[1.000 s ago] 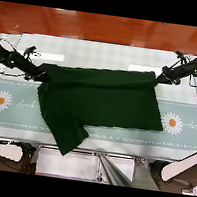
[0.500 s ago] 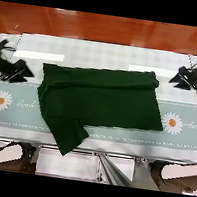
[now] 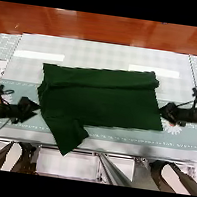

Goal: Fold the shirts.

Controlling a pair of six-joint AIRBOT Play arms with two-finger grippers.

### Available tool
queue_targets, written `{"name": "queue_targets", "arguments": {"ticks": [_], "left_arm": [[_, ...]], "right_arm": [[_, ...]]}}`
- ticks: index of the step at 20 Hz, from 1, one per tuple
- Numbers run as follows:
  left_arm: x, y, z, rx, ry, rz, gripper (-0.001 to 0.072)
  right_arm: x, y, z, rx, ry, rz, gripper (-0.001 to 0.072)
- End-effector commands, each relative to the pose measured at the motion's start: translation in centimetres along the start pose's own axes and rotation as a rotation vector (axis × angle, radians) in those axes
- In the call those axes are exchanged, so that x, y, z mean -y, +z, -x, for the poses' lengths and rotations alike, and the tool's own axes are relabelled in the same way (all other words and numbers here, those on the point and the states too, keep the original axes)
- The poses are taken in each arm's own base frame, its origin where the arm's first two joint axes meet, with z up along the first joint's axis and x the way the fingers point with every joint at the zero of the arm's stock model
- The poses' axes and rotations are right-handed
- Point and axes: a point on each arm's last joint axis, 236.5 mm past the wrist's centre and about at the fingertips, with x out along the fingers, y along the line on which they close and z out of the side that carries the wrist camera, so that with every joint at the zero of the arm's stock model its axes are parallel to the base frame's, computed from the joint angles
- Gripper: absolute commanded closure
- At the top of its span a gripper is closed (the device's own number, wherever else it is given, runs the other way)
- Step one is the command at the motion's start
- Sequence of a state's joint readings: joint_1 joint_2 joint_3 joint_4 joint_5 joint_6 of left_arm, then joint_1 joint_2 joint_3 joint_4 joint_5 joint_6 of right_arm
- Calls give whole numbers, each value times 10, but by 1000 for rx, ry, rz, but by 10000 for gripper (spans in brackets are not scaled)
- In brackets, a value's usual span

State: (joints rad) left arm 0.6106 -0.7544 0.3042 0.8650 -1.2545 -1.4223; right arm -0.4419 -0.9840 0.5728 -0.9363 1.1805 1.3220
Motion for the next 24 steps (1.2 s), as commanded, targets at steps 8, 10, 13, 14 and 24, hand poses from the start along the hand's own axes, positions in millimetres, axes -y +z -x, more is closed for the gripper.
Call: {"name": "queue_targets", "arguments": {"ticks": [8, 10, 13, 14, 24], "left_arm": [[-31, -63, -51, -260, 164, -4, 202], [-31, -62, -60, -256, 172, -24, 210], [-22, -58, -65, -238, 141, -91, 683], [-22, -61, -64, -253, 136, -115, 683], [-23, -64, -63, -267, 137, -119, 683]], "right_arm": [[-12, -25, -8, 35, 84, -7, 301], [-17, -23, -8, 44, 106, -17, 301], [6, -1, 10, 108, 11, -13, 301], [29, 13, 27, 150, -66, -41, 301], [96, -37, 4, -176, -56, -382, 298]]}}
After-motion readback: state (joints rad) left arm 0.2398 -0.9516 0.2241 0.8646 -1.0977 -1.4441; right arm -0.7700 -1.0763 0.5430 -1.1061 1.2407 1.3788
